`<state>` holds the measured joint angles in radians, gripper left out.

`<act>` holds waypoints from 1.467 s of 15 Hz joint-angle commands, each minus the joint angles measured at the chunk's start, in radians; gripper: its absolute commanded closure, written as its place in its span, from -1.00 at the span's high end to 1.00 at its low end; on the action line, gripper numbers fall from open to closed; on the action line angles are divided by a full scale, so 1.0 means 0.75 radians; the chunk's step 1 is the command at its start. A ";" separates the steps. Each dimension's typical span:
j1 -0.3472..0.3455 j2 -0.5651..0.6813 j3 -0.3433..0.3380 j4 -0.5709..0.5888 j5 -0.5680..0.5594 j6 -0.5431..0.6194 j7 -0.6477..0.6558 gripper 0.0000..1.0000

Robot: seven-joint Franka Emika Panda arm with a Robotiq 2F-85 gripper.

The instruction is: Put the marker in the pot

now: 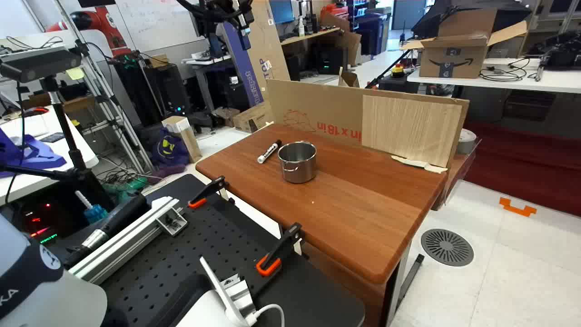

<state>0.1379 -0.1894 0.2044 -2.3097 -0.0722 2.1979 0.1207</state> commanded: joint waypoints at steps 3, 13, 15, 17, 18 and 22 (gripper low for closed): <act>0.006 0.016 -0.013 0.003 -0.006 0.006 -0.006 1.00; -0.014 0.253 -0.086 0.050 -0.003 0.100 -0.176 1.00; -0.016 0.332 -0.096 0.082 -0.007 0.151 -0.200 1.00; -0.016 0.419 -0.102 0.125 -0.001 0.207 -0.222 1.00; -0.017 0.469 -0.103 0.153 0.008 0.227 -0.240 1.00; -0.028 0.671 -0.098 0.270 0.038 0.292 -0.315 1.00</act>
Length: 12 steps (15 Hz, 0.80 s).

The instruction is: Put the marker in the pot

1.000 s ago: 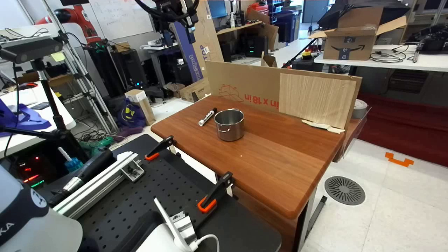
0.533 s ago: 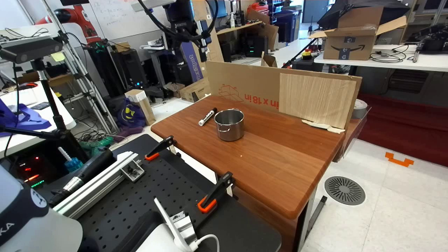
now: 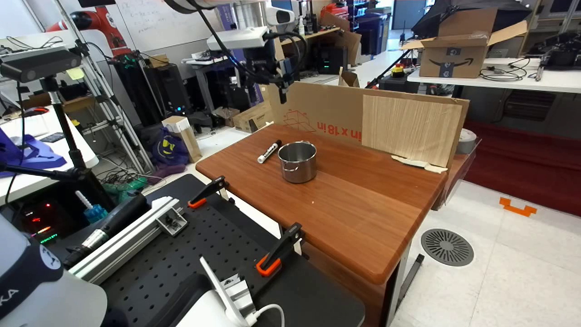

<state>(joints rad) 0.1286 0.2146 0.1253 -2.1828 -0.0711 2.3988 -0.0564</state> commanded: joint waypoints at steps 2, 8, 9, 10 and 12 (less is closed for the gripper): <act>-0.023 0.232 0.014 0.167 0.048 0.031 -0.108 1.00; -0.016 0.460 0.030 0.355 0.054 -0.014 -0.134 1.00; -0.013 0.486 0.031 0.380 0.051 -0.022 -0.133 1.00; -0.005 0.514 0.033 0.402 0.045 -0.034 -0.125 1.00; 0.009 0.560 0.030 0.433 0.030 -0.040 -0.117 1.00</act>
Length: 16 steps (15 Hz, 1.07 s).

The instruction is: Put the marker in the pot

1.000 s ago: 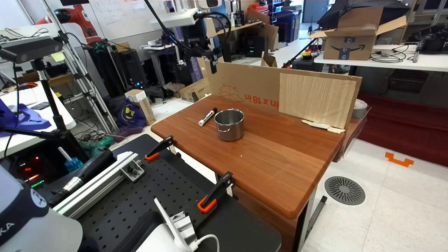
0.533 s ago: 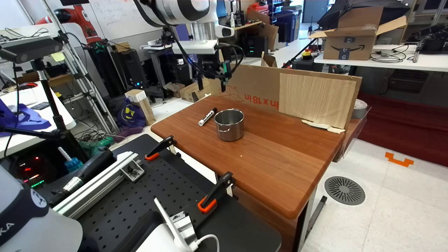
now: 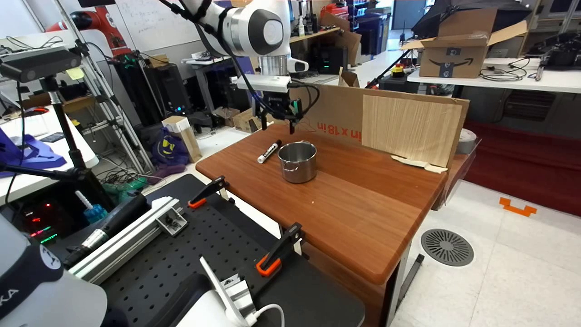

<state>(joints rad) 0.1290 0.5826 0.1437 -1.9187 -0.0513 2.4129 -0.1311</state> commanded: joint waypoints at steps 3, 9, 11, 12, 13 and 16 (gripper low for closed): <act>0.026 0.123 -0.001 0.115 -0.011 -0.082 -0.011 1.00; 0.035 0.161 -0.012 0.155 -0.026 -0.102 -0.003 0.16; 0.031 0.166 -0.012 0.172 -0.022 -0.114 -0.007 -0.16; 0.030 0.167 -0.013 0.178 -0.021 -0.118 -0.008 -0.29; 0.030 0.168 -0.014 0.184 -0.021 -0.124 -0.007 -0.46; 0.031 0.172 -0.018 0.200 -0.022 -0.152 -0.007 -0.90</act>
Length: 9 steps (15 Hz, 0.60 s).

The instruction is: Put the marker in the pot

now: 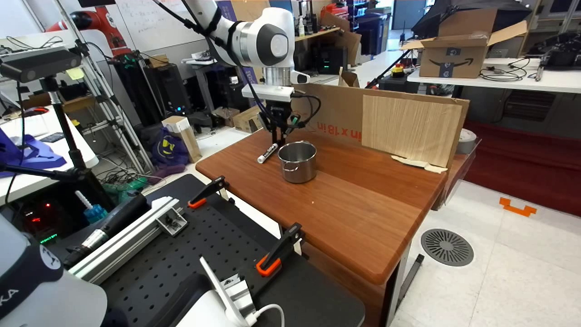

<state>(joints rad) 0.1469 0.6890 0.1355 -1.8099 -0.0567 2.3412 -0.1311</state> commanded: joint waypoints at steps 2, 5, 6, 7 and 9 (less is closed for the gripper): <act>0.004 0.034 -0.007 0.071 -0.012 -0.075 -0.009 -0.94; 0.000 0.039 -0.009 0.087 -0.009 -0.094 -0.012 -0.90; -0.002 0.037 -0.009 0.091 -0.008 -0.100 -0.012 -0.90; -0.002 0.032 -0.010 0.089 -0.007 -0.102 -0.011 -0.90; -0.009 0.001 -0.009 0.062 -0.003 -0.075 -0.012 -0.90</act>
<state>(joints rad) 0.1444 0.6944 0.1281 -1.7748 -0.0567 2.3006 -0.1311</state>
